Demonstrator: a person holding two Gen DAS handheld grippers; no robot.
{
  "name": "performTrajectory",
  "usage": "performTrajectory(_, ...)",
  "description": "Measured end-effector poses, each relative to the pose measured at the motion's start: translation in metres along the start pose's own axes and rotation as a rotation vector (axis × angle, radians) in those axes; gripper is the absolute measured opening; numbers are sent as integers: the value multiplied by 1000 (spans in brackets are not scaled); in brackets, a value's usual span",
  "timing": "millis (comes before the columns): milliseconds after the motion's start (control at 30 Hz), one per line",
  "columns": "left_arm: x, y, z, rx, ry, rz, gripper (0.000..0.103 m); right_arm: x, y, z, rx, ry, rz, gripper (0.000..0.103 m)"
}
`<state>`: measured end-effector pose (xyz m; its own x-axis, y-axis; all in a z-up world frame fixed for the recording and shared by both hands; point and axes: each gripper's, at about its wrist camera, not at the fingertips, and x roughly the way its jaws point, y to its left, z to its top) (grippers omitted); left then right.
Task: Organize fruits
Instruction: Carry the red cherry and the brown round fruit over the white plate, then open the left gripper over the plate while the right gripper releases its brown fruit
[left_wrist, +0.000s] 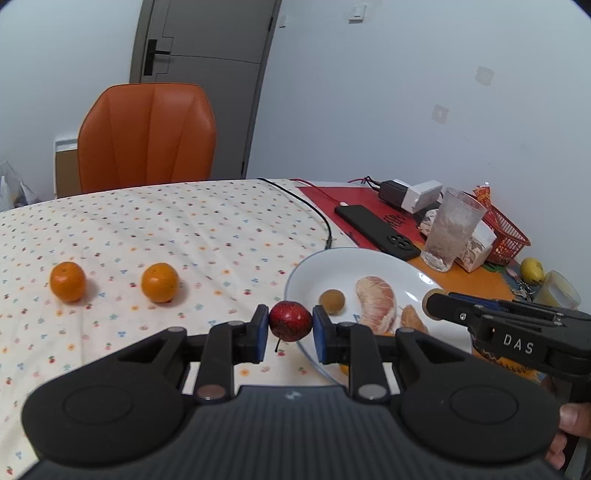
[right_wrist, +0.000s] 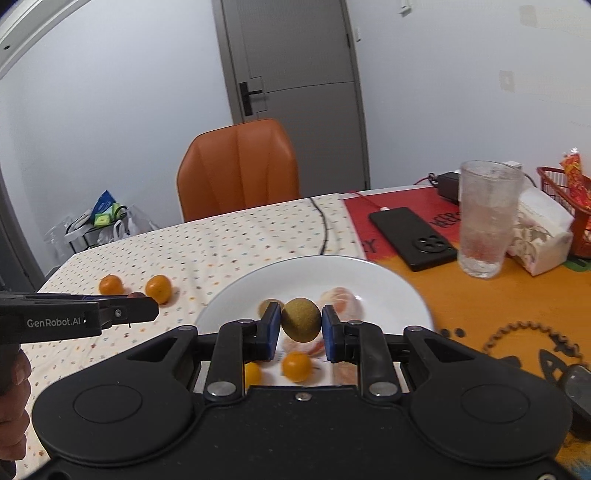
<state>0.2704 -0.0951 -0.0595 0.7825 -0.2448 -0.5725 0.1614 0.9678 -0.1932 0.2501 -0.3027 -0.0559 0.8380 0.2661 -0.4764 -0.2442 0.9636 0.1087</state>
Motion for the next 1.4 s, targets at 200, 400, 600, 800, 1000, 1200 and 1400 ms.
performTrajectory(200,10,-11,-1,12,14,-24,24,-1,-17,-2,15,0,-37,22)
performTrajectory(400,19,-26,-4,23,31,-57,24,1,-31,-7,30,8,-68,22)
performTrajectory(600,26,-42,-9,40,56,-96,24,3,-40,-12,52,22,-79,24)
performTrajectory(800,27,-58,-13,77,78,-145,24,-2,-46,-13,74,10,-88,29)
performTrajectory(1000,20,-63,-15,117,67,-139,33,-4,-41,-12,72,9,-79,29)
performTrajectory(1200,10,-39,-10,66,51,-95,45,-4,-31,-11,62,10,-66,32)
performTrajectory(1400,-3,-18,-6,38,26,-49,59,-3,-18,-9,53,11,-41,36)
